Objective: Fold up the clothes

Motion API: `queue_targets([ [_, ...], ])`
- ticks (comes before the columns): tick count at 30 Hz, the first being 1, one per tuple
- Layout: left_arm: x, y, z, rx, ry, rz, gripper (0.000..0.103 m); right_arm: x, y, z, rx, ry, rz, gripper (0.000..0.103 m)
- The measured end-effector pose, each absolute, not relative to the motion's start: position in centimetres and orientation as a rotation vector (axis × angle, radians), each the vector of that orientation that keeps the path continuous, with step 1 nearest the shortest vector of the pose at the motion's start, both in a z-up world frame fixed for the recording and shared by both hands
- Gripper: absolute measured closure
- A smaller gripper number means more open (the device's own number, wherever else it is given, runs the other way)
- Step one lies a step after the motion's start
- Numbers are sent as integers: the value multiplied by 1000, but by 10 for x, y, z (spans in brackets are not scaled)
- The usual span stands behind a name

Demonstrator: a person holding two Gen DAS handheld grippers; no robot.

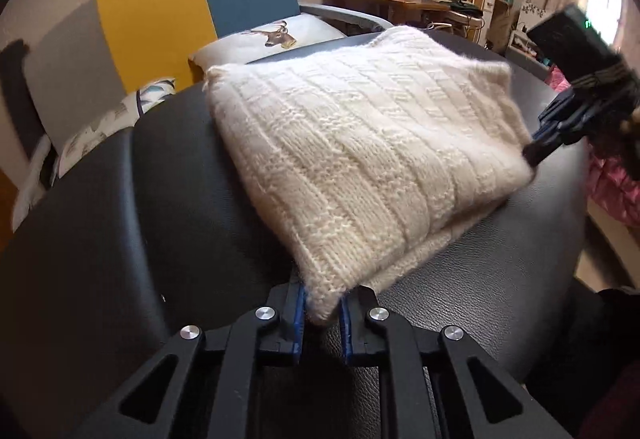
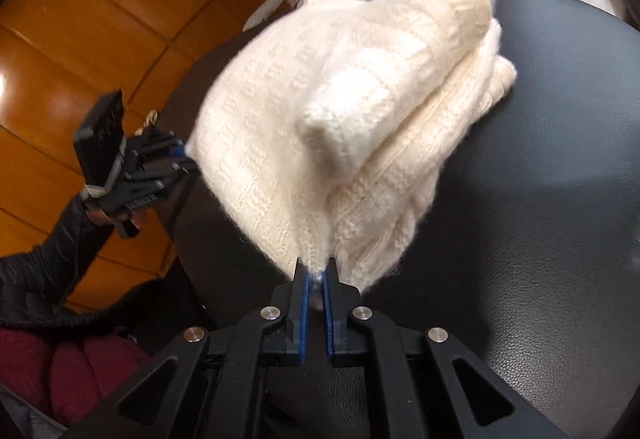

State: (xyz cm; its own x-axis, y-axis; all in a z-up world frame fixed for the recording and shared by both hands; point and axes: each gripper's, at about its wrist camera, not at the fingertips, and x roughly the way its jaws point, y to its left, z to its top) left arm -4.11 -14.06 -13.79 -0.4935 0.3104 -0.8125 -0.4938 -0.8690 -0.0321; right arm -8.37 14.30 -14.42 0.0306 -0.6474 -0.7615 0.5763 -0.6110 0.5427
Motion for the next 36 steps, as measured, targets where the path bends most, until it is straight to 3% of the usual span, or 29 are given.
queue_targets([
  [7, -25, -173, -91, -1158, -95, 2266, 86, -87, 147, -148, 1404, -60, -1737, 99],
  [11, -43, -157, -61, -1044, -202, 2260, 85, -90, 149, -145, 1410, -30, -1741, 99],
  [17, -76, -85, -100, -1184, 35, 2152, 84, -95, 151, -139, 1428, 39, -1755, 99],
  [24, -73, -69, -133, -1257, 176, 2127, 86, -104, 158, -155, 1450, 3, -1747, 98],
  [27, -77, -70, -127, -1257, 124, 2131, 86, -112, 173, -152, 1446, -110, -1740, 97],
  [30, -81, -76, -112, -1241, 72, 2129, 86, -125, 205, -135, 1355, -307, -1755, 88],
  [31, -82, -79, -105, -1228, 41, 2125, 86, -131, 218, -127, 1302, -381, -1785, 79],
  [34, -92, -86, -82, -1167, -41, 2144, 86, -154, 261, -119, 1159, -653, -1847, 76],
  [36, -101, -89, -66, -1119, -85, 2170, 85, -176, 253, -123, 1144, -723, -1858, 72],
])
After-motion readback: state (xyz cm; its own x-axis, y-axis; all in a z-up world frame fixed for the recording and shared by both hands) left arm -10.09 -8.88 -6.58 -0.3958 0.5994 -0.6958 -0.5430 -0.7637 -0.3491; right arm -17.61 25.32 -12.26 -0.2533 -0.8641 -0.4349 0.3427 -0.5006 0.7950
